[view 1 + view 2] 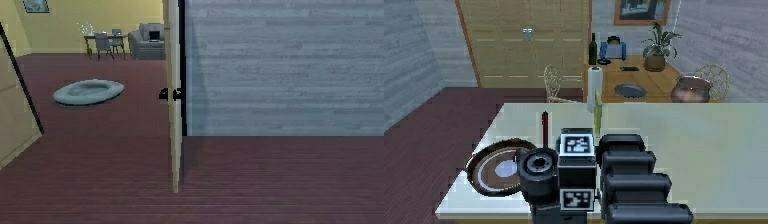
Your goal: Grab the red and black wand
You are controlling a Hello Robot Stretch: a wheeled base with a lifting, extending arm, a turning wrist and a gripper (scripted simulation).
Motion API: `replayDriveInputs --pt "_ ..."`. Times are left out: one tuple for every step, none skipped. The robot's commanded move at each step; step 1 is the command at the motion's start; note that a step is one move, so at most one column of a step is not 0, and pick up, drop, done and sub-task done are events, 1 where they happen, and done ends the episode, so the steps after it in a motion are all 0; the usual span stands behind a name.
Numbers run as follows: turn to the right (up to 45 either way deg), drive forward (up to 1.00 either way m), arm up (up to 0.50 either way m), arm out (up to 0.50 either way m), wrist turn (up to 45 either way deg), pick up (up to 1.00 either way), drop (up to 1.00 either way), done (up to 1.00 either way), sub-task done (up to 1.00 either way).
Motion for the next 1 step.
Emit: replayDriveInputs --pt "0.0 0.00 0.00 0.00 0.0 0.00 0.00 1.00 0.00"
